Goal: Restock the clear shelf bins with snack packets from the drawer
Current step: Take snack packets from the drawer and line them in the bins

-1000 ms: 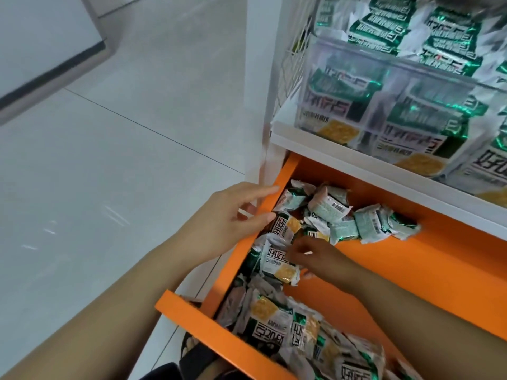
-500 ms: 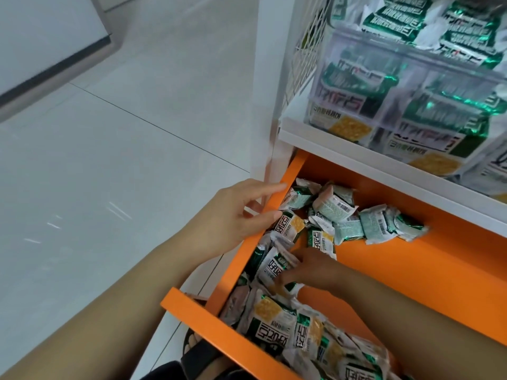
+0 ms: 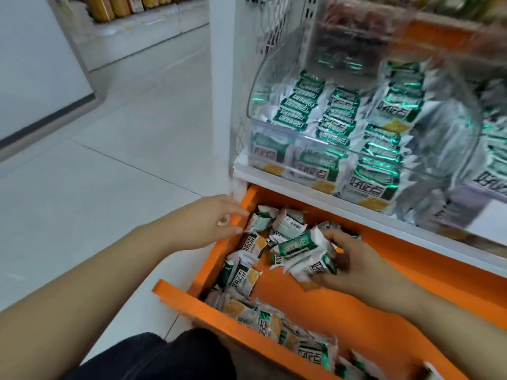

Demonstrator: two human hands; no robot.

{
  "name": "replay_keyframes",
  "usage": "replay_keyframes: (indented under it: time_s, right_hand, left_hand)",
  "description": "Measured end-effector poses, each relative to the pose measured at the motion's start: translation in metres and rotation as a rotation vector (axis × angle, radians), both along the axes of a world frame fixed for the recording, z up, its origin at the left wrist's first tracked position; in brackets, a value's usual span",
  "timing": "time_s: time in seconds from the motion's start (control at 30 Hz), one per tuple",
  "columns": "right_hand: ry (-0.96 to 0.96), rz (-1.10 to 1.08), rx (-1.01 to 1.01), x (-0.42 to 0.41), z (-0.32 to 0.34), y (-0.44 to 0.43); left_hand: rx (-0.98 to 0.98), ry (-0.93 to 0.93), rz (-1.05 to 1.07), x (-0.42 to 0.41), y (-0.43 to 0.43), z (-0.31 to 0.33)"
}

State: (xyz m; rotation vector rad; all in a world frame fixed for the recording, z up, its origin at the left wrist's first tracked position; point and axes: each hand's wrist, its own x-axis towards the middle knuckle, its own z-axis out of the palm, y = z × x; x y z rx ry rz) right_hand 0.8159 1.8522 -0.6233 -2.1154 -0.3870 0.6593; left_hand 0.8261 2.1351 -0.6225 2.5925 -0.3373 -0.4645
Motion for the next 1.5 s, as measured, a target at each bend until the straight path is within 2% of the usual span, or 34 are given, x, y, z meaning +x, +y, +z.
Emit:
replay_keyframes:
  time_s: [0.07,0.13,0.27,0.33,0.43,0.53,0.67,0.77,0.83,0.93,1.03,1.1,1.23,1.4,1.5]
  right_hand:
    - [0.025,-0.079,0.133,-0.01,0.023,-0.017]
    - [0.106,-0.165,0.293,-0.02,0.042,-0.03]
    - [0.241,-0.302,0.526,-0.038,0.076,-0.043]
    - [0.251,-0.328,0.584,-0.046,0.094,-0.044]
    - [0.169,-0.358,0.562,-0.057,0.121,-0.049]
    - [0.061,-0.378,0.465,-0.067,0.134,-0.062]
    - [-0.347,-0.436,0.139,-0.075,0.145,-0.082]
    - [-0.646,-0.216,-0.067,-0.074,0.158,-0.088]
    - [-0.74,-0.07,-0.128,-0.069,0.162,-0.086]
    - [-0.766,0.011,-0.13,-0.063,0.166,-0.076]
    - [-0.742,-0.02,-0.128,-0.056,0.165,-0.067]
    - [-0.742,-0.037,-0.113,-0.053,0.164,-0.064]
    - [-0.743,-0.03,-0.086,-0.045,0.164,-0.056]
    - [-0.721,-0.201,0.049,-0.016,0.169,-0.069]
    - [-0.752,-0.21,-0.186,0.013,0.158,-0.091]
  left_hand:
    - [0.021,-0.02,-0.037,-0.003,-0.017,0.032]
    - [-0.038,-0.033,-0.066,-0.009,-0.039,0.064]
    - [-0.367,0.113,-0.105,-0.026,-0.088,0.104]
    - [-0.528,0.125,-0.08,-0.034,-0.107,0.11]
    - [-0.769,0.088,0.028,-0.047,-0.132,0.114]
    - [-0.827,0.043,0.13,-0.055,-0.152,0.113]
    - [-0.833,-0.012,0.153,-0.055,-0.155,0.111]
    - [-0.813,-0.004,0.137,-0.056,-0.153,0.112]
    - [-0.809,0.001,0.08,-0.055,-0.153,0.112]
    - [-0.85,0.038,0.081,-0.055,-0.154,0.112]
    - [-1.004,0.173,0.152,-0.055,-0.153,0.114]
    - [-1.045,0.201,0.14,-0.055,-0.147,0.112]
    - [-0.795,0.007,0.07,-0.05,-0.14,0.117]
    - [-0.772,-0.113,0.127,-0.02,-0.128,0.137]
    - [-0.681,-0.191,0.176,0.011,-0.123,0.146]
